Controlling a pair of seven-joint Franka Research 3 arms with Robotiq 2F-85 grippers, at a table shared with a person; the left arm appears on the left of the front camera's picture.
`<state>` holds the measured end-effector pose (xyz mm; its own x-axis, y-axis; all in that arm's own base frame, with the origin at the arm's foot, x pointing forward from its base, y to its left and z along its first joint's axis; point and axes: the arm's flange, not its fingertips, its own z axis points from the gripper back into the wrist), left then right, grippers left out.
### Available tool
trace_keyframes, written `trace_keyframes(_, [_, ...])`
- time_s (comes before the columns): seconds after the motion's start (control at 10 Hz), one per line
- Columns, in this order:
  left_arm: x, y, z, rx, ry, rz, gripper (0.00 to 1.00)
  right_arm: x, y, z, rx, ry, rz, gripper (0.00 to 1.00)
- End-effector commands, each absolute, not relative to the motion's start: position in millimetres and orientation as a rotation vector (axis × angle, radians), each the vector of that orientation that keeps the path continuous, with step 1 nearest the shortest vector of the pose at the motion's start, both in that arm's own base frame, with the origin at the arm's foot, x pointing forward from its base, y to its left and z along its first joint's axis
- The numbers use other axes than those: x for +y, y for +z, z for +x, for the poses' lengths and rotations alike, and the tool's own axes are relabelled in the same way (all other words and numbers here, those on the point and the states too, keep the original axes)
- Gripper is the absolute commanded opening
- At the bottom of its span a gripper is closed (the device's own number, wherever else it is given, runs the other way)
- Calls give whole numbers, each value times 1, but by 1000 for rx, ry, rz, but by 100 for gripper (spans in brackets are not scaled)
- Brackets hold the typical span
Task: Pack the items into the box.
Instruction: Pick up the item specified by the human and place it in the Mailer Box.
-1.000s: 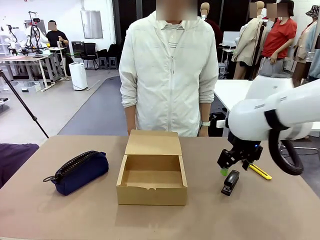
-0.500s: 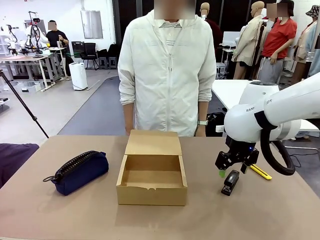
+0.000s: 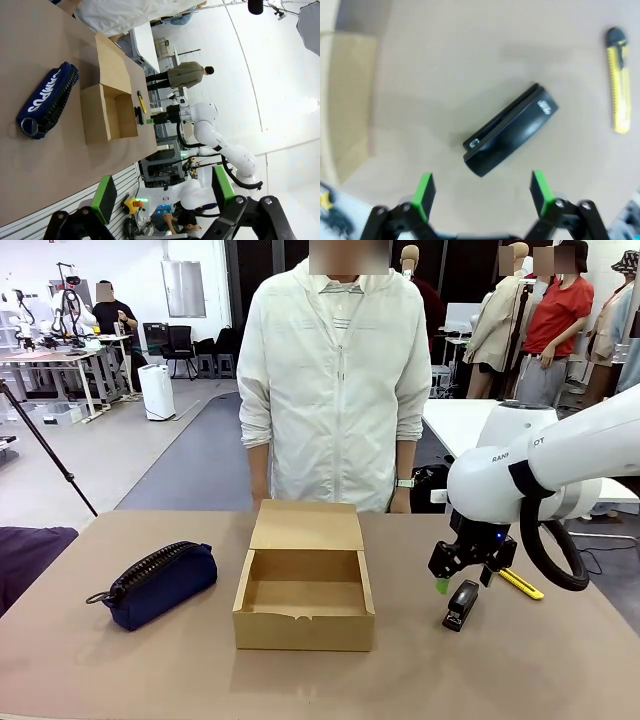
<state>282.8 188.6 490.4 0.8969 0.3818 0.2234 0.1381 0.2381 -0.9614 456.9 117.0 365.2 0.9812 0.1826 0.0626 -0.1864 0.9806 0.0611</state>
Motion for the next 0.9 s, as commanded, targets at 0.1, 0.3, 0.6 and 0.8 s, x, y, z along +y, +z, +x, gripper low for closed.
trace_keyframes(0.1, [189,492,283,-484,162,-1355,100,117,354,471,-19,-323,35,100])
trace_keyframes(0.3, [189,492,283,-484,162,-1355,100,111,345,478,-1,-494,74,100])
trace_keyframes(0.6, [189,492,283,-484,162,-1355,100,109,337,484,48,-589,82,100])
trace_keyframes(0.8, [189,492,283,-484,162,-1355,100,109,331,486,57,-595,53,100])
